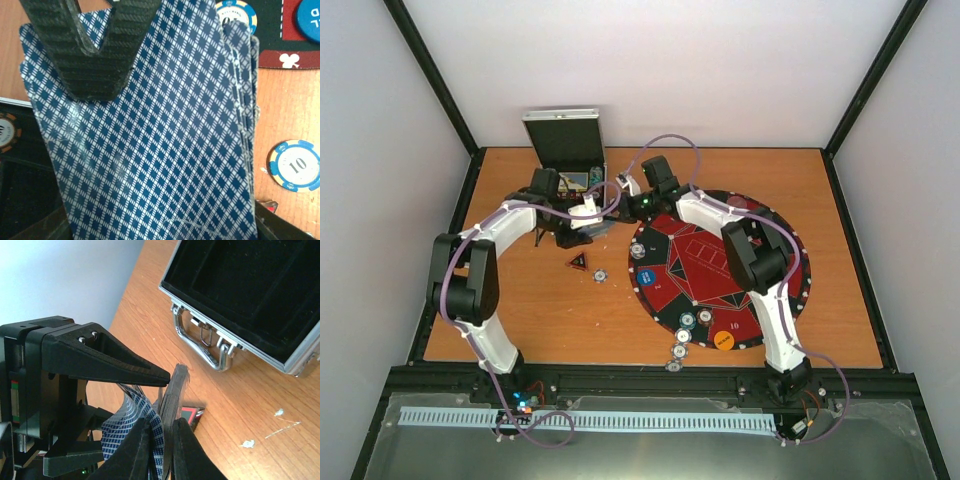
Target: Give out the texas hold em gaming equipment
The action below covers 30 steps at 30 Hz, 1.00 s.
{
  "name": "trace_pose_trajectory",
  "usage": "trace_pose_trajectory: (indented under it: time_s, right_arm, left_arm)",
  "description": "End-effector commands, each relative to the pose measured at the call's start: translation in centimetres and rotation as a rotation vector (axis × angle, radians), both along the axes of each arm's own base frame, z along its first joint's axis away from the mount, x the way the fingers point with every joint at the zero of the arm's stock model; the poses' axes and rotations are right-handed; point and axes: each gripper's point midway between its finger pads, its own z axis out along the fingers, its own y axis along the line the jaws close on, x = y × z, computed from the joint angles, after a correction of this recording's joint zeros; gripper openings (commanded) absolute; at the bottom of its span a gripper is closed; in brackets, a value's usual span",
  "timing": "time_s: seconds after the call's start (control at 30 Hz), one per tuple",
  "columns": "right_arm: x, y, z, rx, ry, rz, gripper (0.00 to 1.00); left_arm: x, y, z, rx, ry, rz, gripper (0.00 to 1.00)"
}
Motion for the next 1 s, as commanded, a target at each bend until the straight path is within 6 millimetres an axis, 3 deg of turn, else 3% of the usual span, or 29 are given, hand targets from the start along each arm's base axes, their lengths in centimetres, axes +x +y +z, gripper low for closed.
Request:
trace_pose_trajectory:
  time_s: [0.0,0.5,0.77,0.97]
  right_arm:
    - [-0.5,0.0,-3.5,-0.044,0.013,0.027,0.03]
    - [-1.0,-0.8,-7.5,-0.152,0.019,0.077,0.03]
    - [-0.1,-0.6,-7.7,-0.174,-0.020,0.085,0.03]
    - [0.0,-0.6,-7.8,-0.173,-0.033,0.096,0.03]
  left_arm:
    - [1.0,-1.6,0.0,-0.057,-0.067,-0.063,0.59]
    - [0.5,-2.1,-3.5,-0.052,-0.032,-0.116,0.78]
    - [-1.0,-2.1,-4.2,-0.034,0.038,-0.177,0.98]
    - [-0.7,-2.1,-4.9,-0.037,0.068,-0.147,0.97]
